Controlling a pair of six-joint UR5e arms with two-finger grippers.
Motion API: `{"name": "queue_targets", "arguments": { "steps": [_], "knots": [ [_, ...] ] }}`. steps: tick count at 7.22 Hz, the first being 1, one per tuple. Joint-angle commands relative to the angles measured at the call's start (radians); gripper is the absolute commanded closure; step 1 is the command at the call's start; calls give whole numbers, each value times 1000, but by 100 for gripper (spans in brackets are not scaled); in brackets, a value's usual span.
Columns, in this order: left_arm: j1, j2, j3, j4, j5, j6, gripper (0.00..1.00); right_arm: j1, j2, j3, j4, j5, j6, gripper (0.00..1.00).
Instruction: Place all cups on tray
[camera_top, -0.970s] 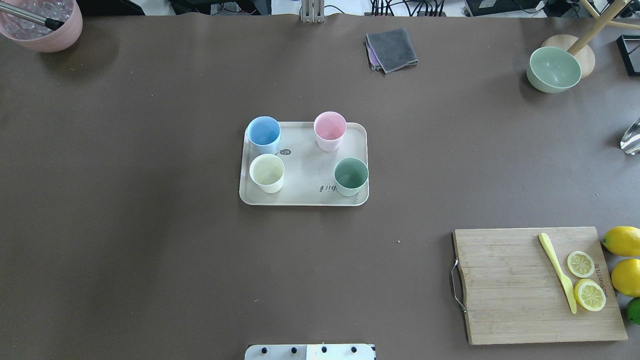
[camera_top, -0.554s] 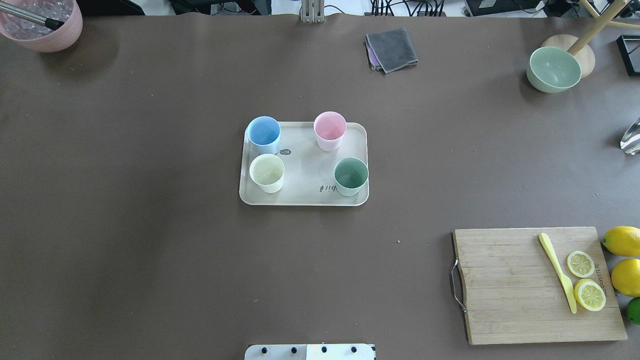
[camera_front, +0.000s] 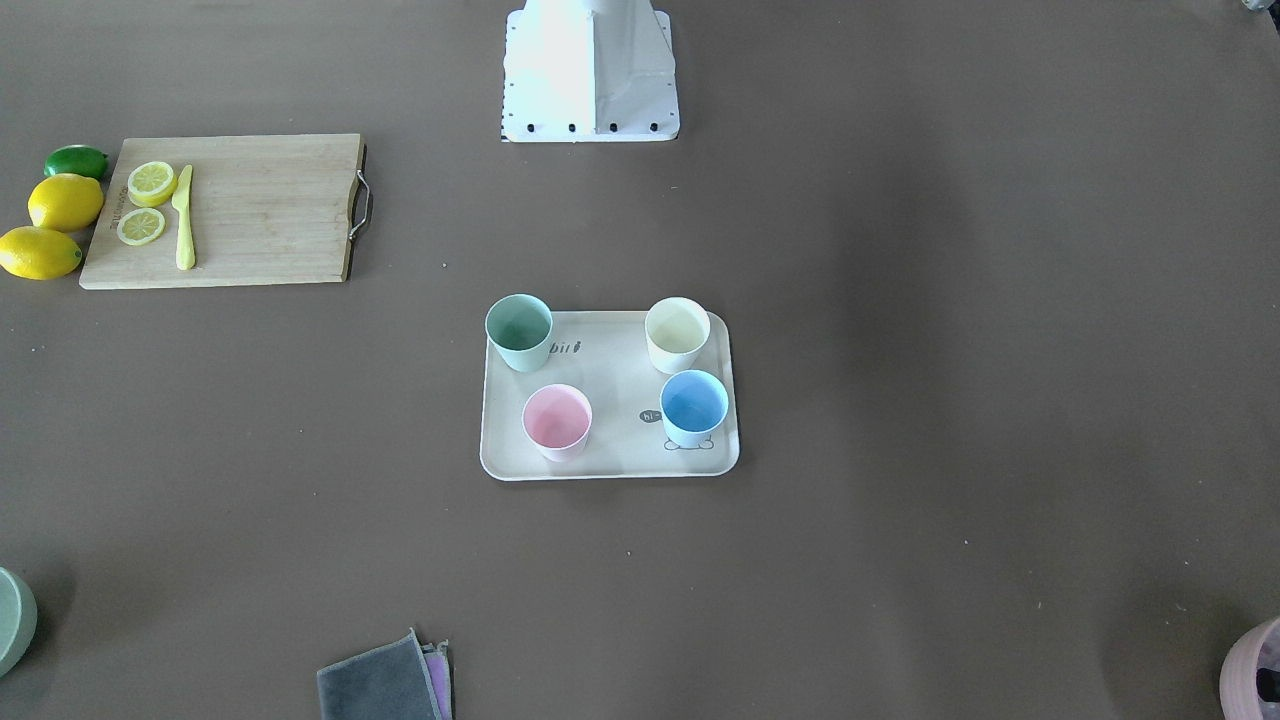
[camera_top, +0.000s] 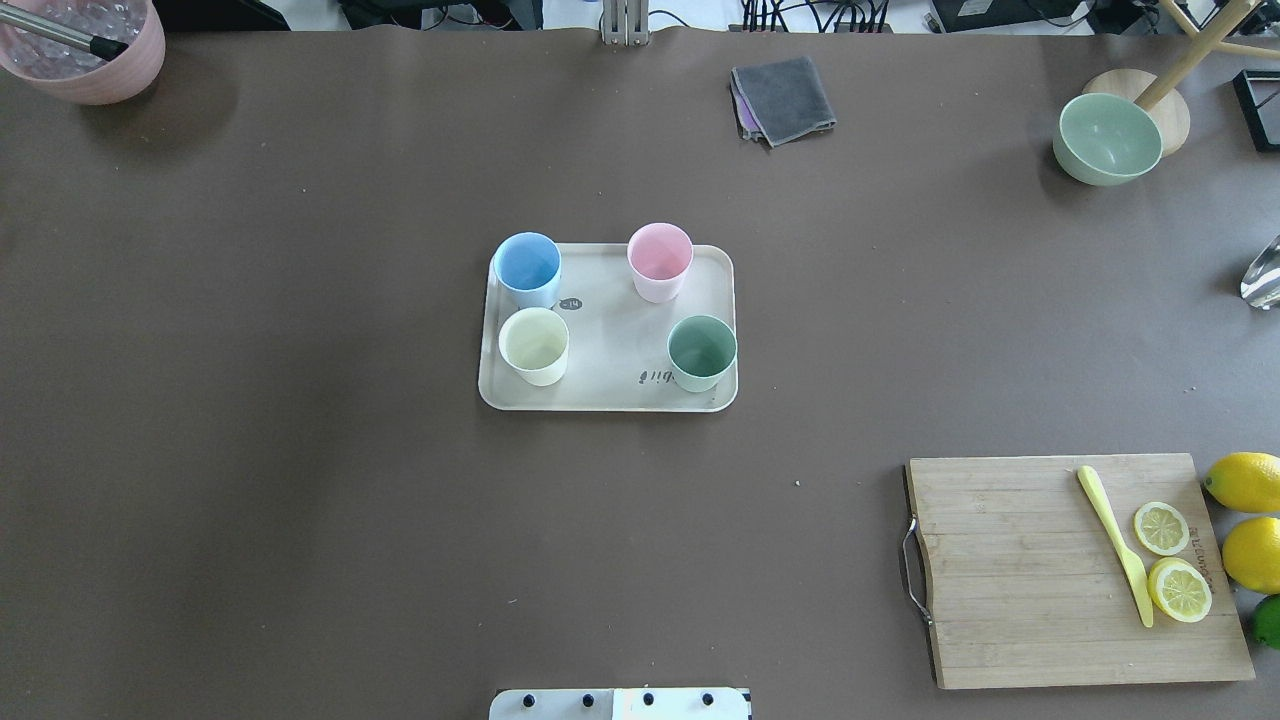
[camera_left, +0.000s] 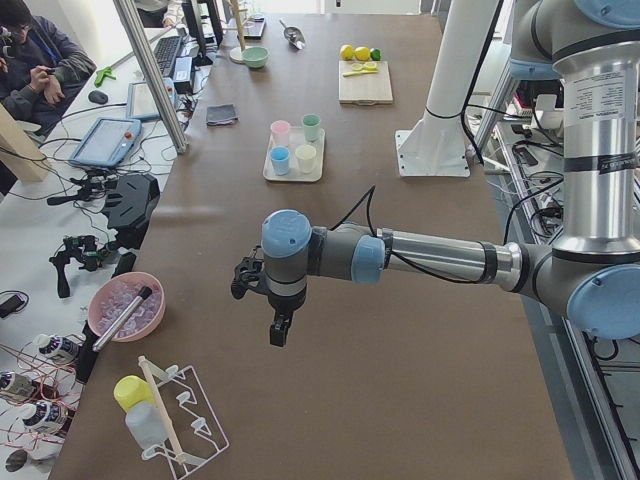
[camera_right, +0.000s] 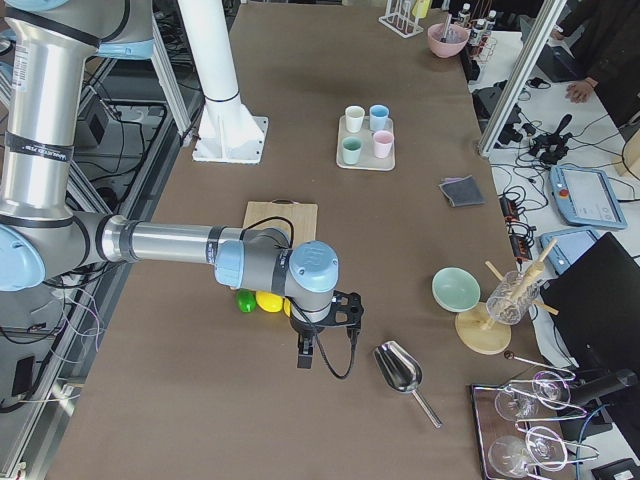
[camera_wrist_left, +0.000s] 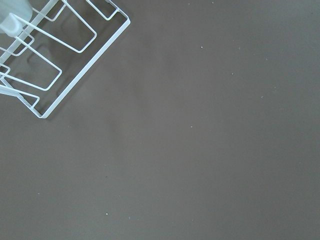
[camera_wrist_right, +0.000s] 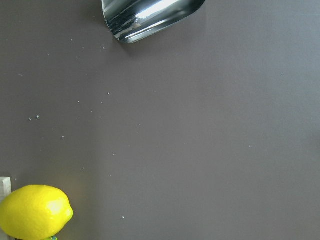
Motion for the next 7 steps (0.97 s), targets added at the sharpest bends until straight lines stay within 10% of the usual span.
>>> {"name": "queue_targets", "arguments": {
  "steps": [1, 7],
  "knots": [
    [-1, 18, -7, -3, -1, 3, 1, 0, 0, 2, 0, 1, 0, 0],
    [-1, 19, -8, -1, -1, 2, 1, 0, 0, 2, 0, 15, 0, 0]
  ]
}}
